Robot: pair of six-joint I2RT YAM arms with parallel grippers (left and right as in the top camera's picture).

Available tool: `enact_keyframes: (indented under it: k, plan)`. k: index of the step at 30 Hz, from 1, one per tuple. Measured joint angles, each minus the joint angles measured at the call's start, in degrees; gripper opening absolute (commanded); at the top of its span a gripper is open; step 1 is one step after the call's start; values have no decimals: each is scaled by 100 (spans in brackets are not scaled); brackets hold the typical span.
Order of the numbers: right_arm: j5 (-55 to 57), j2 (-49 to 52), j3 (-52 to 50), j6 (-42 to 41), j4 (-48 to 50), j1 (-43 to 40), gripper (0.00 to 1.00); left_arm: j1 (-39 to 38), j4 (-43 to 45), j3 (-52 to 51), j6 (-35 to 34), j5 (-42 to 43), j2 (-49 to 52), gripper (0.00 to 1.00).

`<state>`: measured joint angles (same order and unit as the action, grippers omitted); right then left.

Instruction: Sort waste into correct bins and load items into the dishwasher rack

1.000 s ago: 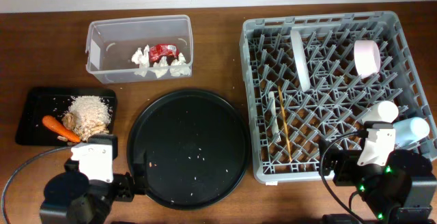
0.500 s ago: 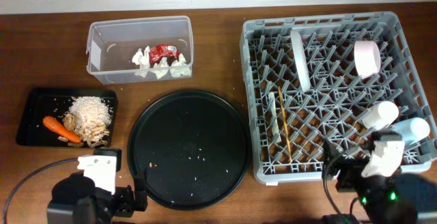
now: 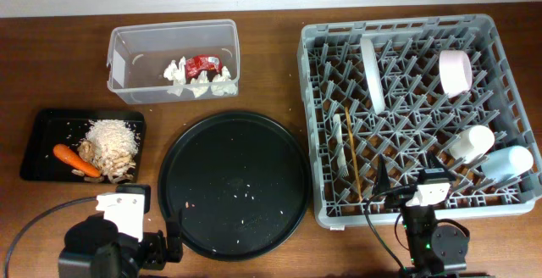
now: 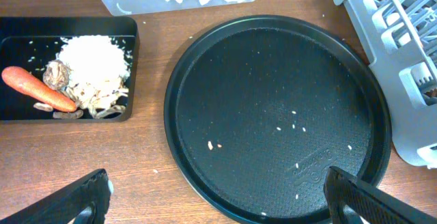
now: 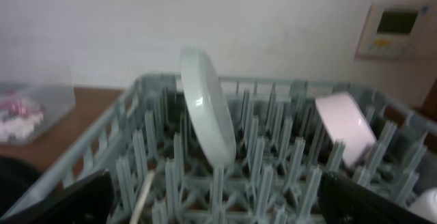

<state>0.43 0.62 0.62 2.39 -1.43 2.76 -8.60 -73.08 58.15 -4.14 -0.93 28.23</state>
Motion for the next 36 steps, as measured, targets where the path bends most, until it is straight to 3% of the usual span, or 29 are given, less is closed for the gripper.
enact_keyframes:
  k: [19, 22, 24, 26, 29, 32, 36]
  plan:
    - [0, 17, -2, 61, -282, 0, 98, 0, 2, 0, 0, -2, -20, 99]
    - [0, 15, -2, 63, -282, 0, 98, 0, 883, -293, 2, -181, -413, 99]
    - [0, 17, -2, 63, -289, 0, 98, 0, 2059, -1486, 2, -254, -1204, 99]
    - [0, 4, 0, 61, -284, 0, 98, 13, 3832, -3152, 2, -258, -2055, 99]
    - [0, -2, 0, 66, -286, 0, 98, 284, 6918, -4723, 2, -57, -2677, 99]
    - [0, -4, 0, 66, -286, 0, 98, 387, 8485, -5633, 7, 94, -2745, 99]
    - [2, -4, 0, 59, -284, 0, 98, 387, 6854, -5742, 22, 109, -2752, 99]
